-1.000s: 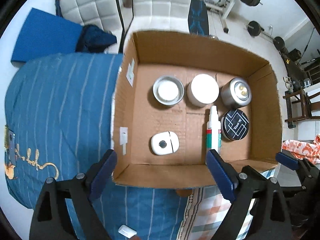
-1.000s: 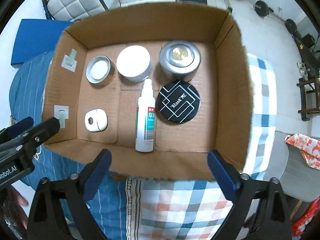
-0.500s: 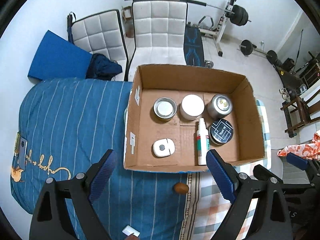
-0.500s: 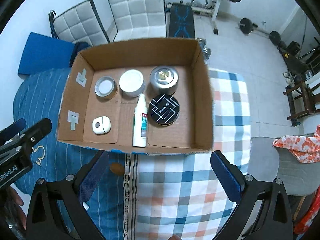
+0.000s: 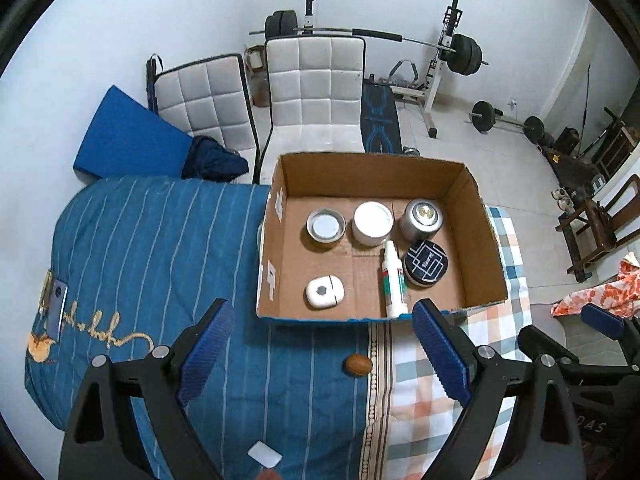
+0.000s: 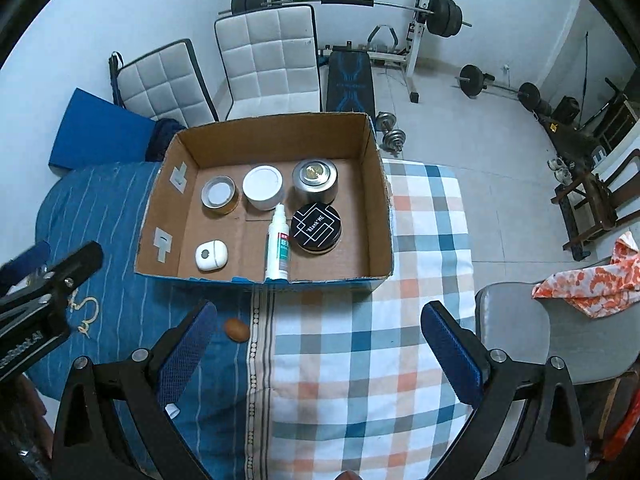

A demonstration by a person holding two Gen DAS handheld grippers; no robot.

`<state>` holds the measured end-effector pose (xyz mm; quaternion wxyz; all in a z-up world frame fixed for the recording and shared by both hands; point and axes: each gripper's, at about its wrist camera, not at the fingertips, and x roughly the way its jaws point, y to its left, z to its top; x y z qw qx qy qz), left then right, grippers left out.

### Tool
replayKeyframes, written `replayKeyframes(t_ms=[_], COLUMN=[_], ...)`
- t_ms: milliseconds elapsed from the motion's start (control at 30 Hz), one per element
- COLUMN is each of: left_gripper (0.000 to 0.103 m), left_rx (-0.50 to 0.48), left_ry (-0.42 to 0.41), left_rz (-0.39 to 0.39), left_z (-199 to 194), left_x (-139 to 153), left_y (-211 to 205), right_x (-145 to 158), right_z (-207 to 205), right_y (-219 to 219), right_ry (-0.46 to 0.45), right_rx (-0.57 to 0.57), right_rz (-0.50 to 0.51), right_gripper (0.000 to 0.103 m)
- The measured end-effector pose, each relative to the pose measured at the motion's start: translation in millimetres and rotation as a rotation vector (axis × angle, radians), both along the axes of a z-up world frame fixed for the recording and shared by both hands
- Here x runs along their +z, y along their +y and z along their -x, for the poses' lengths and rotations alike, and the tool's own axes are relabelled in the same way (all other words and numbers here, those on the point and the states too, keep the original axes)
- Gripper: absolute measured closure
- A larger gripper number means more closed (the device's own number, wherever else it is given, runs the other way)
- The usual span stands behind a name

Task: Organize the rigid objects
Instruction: 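Withdraw both tools from the box toward the remaining items, then grasp the small white cup with the left tool while the right tool grasps the walnut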

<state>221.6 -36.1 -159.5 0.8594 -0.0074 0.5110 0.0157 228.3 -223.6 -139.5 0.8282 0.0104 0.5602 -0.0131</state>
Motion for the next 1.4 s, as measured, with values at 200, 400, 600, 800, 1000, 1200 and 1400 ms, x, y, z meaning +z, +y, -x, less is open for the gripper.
replayKeyframes(t_ms=[200,400,600,800,1000,1200,1400], left_gripper=[0.011,0.012,0.012,0.018,0.043,0.065,0.074], left_rx=[0.012,0.064,0.236,0.450,0.509,0.504,0.485], left_ry=[0.026,0.062,0.282,0.530,0.635,0.662,0.650], left_rz=[-0.003,-0.019,0.017,0.232,0.283,0.220,0.208], left_z=[4,15,57,116,133,132,133], left_x=[-10,-29,-111,-210,-267,-280,-269], left_y=[3,22,74,117,116,106,98], right_x=[-8,-48,-122,-183,-224,-253,-265], right_z=[4,4,1,-9,-19,-22,-13], right_y=[-3,6,40,78,114,139,148], right_ry=[0.012,0.077,0.202,0.297,0.329,0.343,0.335], right_rx=[-0.007,0.043,0.173,0.319,0.443,0.499,0.515], right_rz=[-0.029,-0.067,-0.060,-0.028,0.044,0.100,0.132], right_gripper=[0.000,0.000,0.000,0.003,0.021,0.046,0.065])
